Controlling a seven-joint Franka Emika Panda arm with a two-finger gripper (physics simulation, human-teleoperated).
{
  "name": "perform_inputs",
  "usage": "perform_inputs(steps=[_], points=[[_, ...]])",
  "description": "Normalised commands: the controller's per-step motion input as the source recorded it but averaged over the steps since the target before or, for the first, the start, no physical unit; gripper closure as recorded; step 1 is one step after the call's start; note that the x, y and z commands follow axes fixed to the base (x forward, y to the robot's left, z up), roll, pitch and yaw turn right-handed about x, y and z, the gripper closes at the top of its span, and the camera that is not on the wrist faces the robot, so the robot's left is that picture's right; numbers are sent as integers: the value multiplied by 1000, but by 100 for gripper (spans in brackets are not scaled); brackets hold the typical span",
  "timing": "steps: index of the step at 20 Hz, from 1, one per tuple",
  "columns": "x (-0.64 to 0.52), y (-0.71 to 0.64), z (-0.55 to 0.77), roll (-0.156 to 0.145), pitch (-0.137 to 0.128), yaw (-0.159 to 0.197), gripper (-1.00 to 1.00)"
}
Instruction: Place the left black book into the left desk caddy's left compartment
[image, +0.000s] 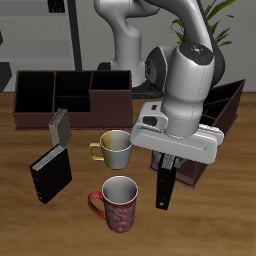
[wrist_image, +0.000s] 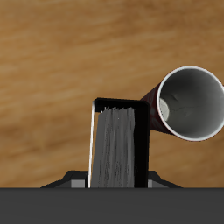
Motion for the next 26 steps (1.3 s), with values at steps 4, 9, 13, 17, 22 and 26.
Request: perform_inputs(steps=[4,9,13,17,22,26], points=[[-415,-60,728,5,-75,-22,100],[-379,-79,634,0,-81,-5,100],[-467,-125,823,-21,-99,0,100],[-511,-114,877,-17,-84,-49,100],[-469,-46,621,-25,-76,11,100],[-625,-67,488,-53,-33,-13,100]])
